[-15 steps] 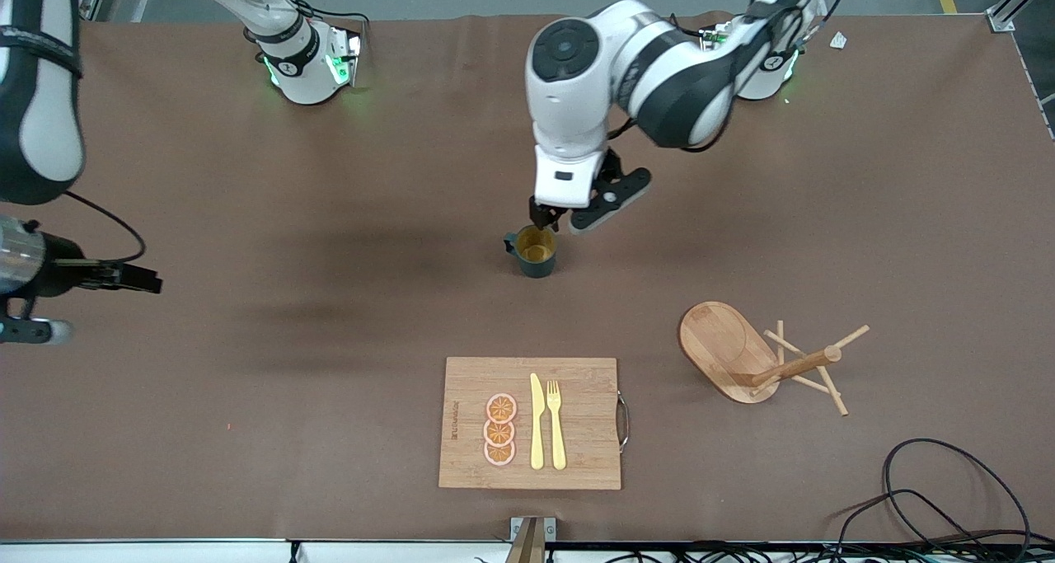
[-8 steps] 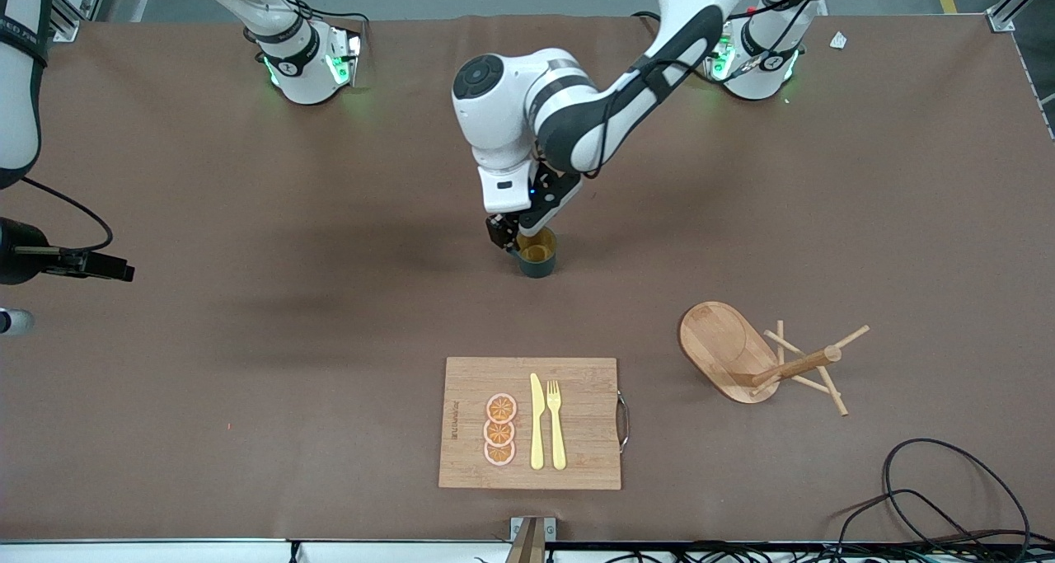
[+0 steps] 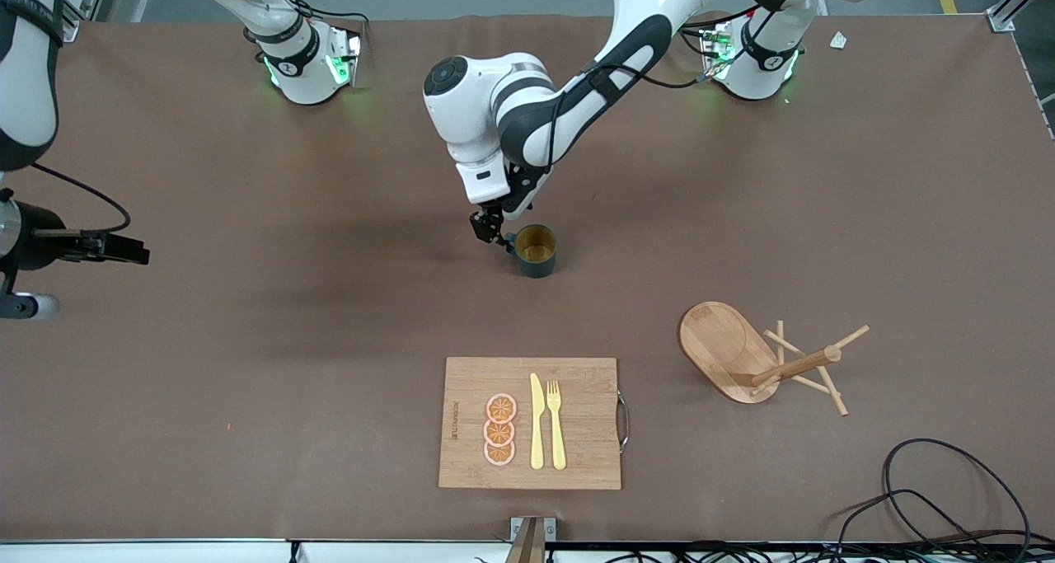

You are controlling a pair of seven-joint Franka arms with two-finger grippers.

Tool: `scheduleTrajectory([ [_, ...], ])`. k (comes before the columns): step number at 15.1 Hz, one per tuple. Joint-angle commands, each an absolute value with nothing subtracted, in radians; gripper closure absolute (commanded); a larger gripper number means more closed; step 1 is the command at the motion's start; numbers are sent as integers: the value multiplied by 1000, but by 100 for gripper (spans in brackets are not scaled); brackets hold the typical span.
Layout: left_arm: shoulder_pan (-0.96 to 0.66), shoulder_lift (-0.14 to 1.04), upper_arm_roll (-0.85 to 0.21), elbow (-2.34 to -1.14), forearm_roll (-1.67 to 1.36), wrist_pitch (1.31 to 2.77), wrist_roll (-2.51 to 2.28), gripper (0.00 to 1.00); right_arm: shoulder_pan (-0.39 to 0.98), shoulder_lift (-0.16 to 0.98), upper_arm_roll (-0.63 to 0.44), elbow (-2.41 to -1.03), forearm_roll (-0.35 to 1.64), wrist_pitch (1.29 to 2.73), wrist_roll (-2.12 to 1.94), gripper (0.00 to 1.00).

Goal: Pass cup and hang on rack
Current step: 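Release the mug with the right gripper while the left gripper approaches, then lower the left gripper and grasp the mug handle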

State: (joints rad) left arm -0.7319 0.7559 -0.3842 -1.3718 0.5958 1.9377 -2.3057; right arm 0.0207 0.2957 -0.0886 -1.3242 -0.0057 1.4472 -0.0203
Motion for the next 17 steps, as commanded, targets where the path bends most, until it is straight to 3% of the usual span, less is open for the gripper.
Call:
scheduleTrajectory([
  [1,-791,807,-330,-1332,614,1945,-2365,3,18,201,-90,-1400,-21,1446,-8,0],
  [8,-845,839,-302,-1331,612,1942,-2430,17,17,46,-91,-1489,-23,1447,-12,0],
  [17,-844,850,-302,-1338,606,1933,-2430,21,11,-26,-92,-1482,-23,1407,-17,0],
])
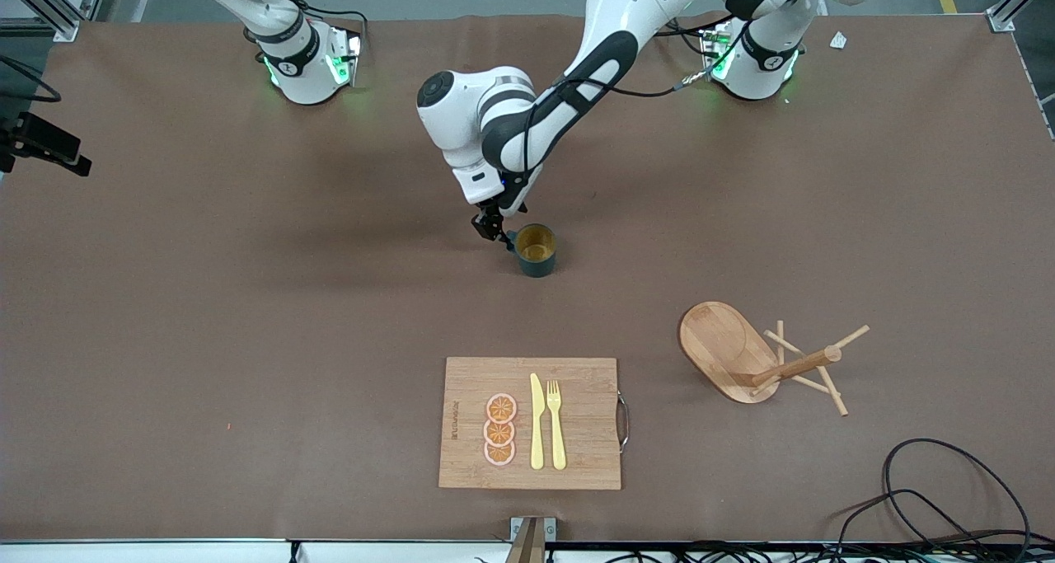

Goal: Pass cup and hang on rack
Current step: 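Lower the left gripper and grasp the mug handle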

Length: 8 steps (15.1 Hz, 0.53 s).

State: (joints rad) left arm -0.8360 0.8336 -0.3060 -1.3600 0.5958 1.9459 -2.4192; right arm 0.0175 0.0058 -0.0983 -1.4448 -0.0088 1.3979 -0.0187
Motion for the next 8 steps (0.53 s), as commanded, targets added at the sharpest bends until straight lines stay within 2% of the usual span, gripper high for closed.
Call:
scheduleTrajectory([
  [1,-844,854,-302,-1338,604,1925,-2428,22,11,-28,-91,-1486,-23,1405,-18,0],
  [7,-857,851,-304,-1341,609,1836,-2419,24,14,-34,-86,-1486,-21,1372,-23,0],
  [8,-857,851,-304,-1342,612,1832,-2418,28,14,-44,-87,-1491,-21,1365,-23,0],
])
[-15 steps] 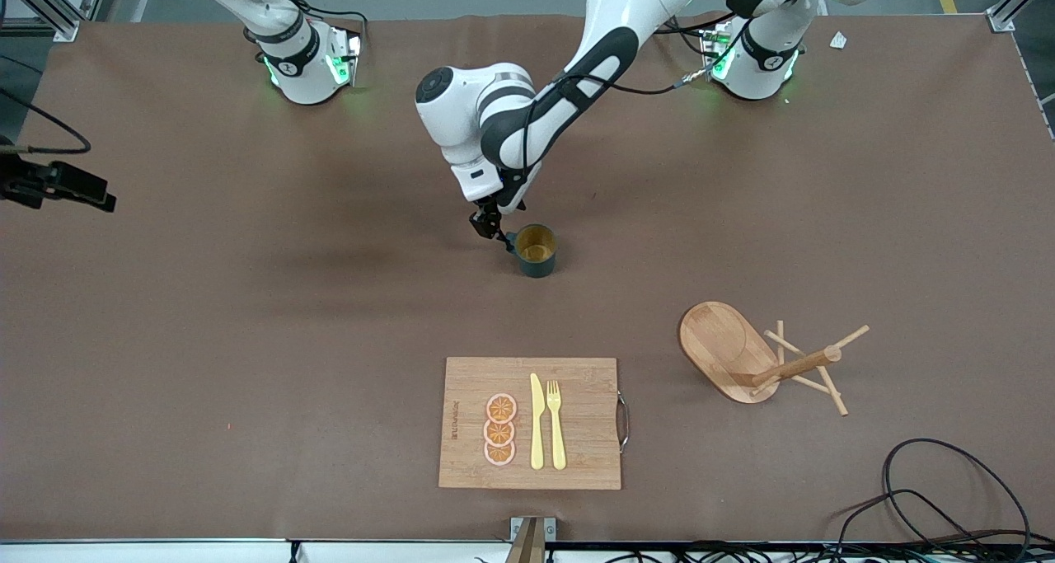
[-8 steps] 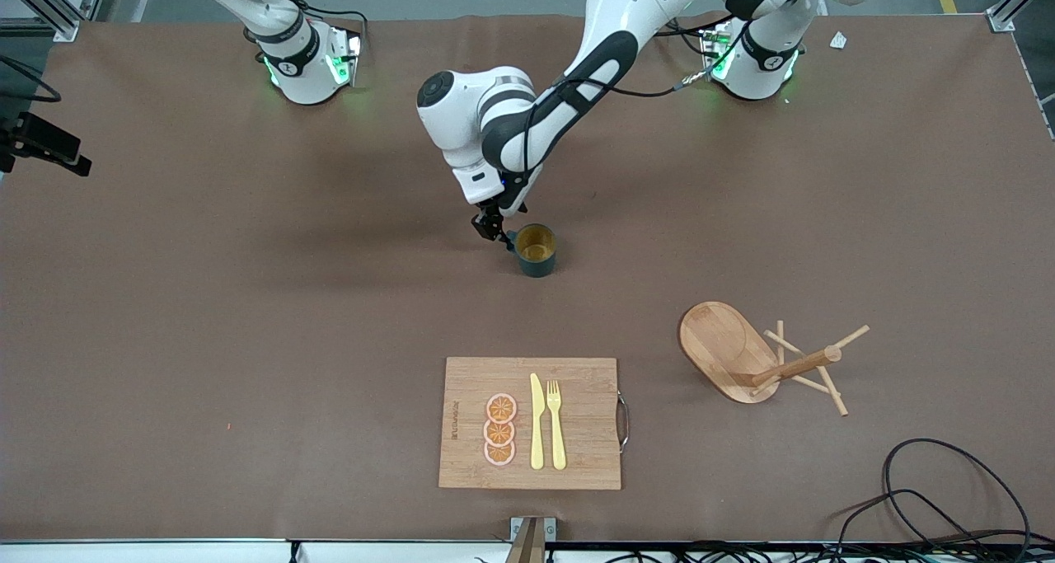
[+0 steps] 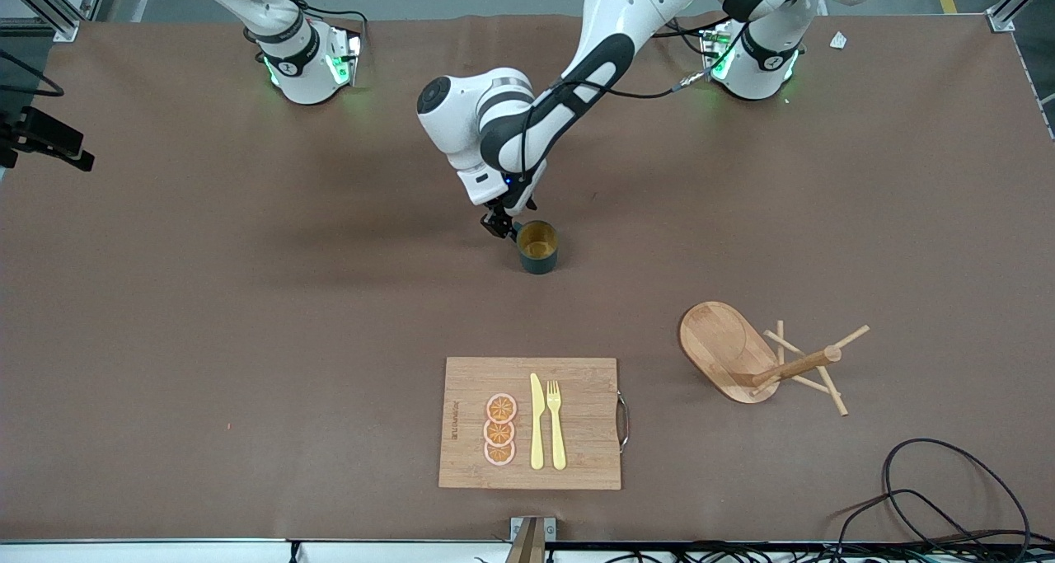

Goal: Pass cup and hang on rack
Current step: 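Lower the left gripper and grasp the mug handle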

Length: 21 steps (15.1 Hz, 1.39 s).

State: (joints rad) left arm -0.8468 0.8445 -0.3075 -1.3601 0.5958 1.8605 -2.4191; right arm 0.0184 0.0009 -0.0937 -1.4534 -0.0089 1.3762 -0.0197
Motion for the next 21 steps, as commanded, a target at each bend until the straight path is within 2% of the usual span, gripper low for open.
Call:
scheduleTrajectory([
  [1,-857,850,-304,-1341,612,1830,-2415,30,12,-48,-87,-1497,-21,1364,-23,0],
  [6,-900,864,-304,-1341,636,1835,-2345,38,12,-77,-87,-1539,-21,1379,-25,0],
  [21,-930,896,-301,-1339,838,1838,-2358,41,-1,-77,-92,-1542,12,1422,-93,0],
])
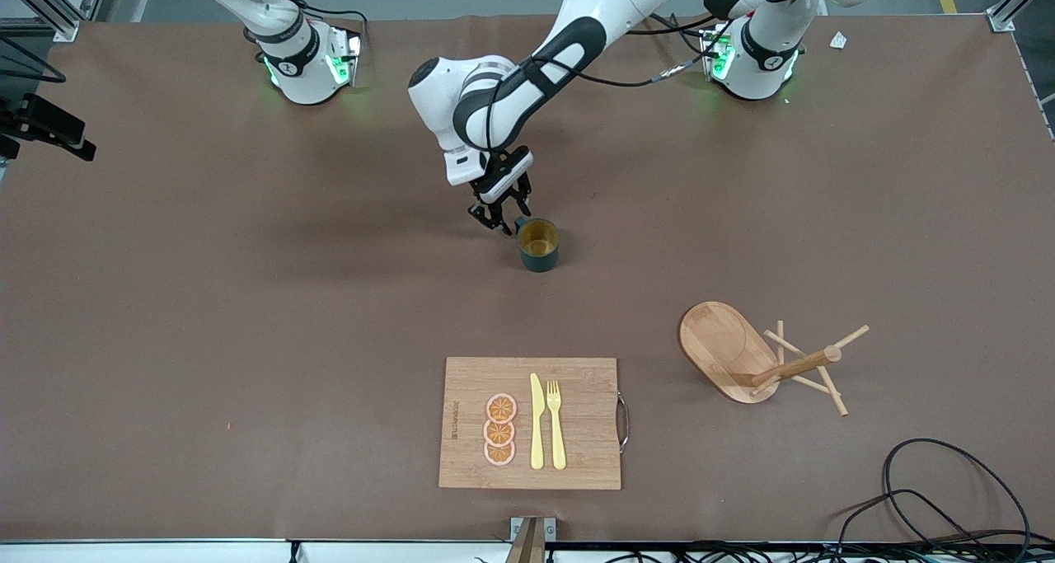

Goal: Pass cup and hang on rack
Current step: 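Lower the left gripper and grasp the mug handle, then lift the mug with the left gripper and carry it toward the rack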

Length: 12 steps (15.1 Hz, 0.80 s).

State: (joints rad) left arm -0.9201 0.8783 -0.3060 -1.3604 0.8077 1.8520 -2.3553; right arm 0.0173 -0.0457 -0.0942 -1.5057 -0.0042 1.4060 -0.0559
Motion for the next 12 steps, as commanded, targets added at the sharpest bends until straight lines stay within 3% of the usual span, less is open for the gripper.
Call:
scheduleTrajectory([
  [1,-931,899,-301,-1339,839,1838,-2367,44,-3,-77,-92,-1540,12,1422,-94,0],
  [10,-930,922,-301,-1338,903,1841,-2411,50,-3,-78,-92,-1542,26,1422,-92,0],
  [12,-930,933,-301,-1338,908,1841,-2411,55,-3,-78,-92,-1542,26,1419,-94,0],
])
